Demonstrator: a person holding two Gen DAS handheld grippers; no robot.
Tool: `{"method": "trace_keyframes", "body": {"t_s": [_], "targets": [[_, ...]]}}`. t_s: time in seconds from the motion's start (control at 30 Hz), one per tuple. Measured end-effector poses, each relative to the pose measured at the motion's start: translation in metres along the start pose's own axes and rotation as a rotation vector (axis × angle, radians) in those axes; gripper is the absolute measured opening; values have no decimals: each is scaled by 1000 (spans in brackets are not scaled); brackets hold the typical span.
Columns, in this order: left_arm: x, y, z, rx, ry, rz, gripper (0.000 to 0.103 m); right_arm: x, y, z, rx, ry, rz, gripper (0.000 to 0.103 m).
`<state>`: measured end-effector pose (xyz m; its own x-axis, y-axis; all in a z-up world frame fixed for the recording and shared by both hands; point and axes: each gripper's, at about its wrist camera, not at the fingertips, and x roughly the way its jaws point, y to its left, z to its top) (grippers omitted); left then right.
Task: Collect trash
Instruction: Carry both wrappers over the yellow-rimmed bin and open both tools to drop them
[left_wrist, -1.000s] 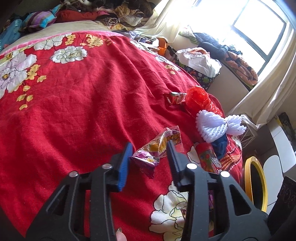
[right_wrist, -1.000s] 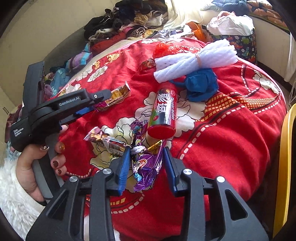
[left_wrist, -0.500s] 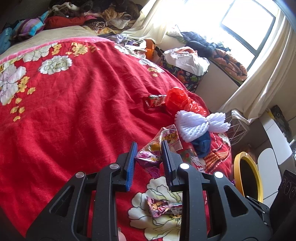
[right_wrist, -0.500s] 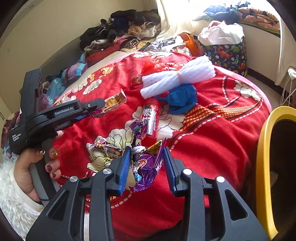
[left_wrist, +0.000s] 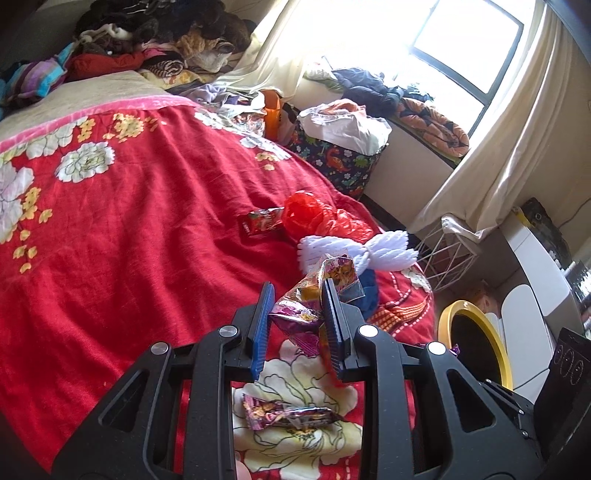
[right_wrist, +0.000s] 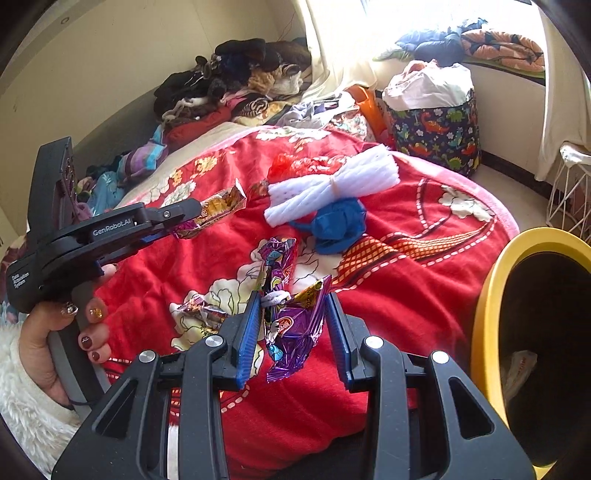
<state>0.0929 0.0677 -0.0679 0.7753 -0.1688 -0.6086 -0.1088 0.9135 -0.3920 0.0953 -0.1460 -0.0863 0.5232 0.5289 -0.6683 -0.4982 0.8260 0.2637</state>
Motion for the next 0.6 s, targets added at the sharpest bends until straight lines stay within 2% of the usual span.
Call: {"method": "trace_keyframes", "body": {"t_s": [0.6], "targets": [[-13, -50, 4, 101, -28, -72, 20, -40, -30, 12, 63, -111, -58, 34]]}}
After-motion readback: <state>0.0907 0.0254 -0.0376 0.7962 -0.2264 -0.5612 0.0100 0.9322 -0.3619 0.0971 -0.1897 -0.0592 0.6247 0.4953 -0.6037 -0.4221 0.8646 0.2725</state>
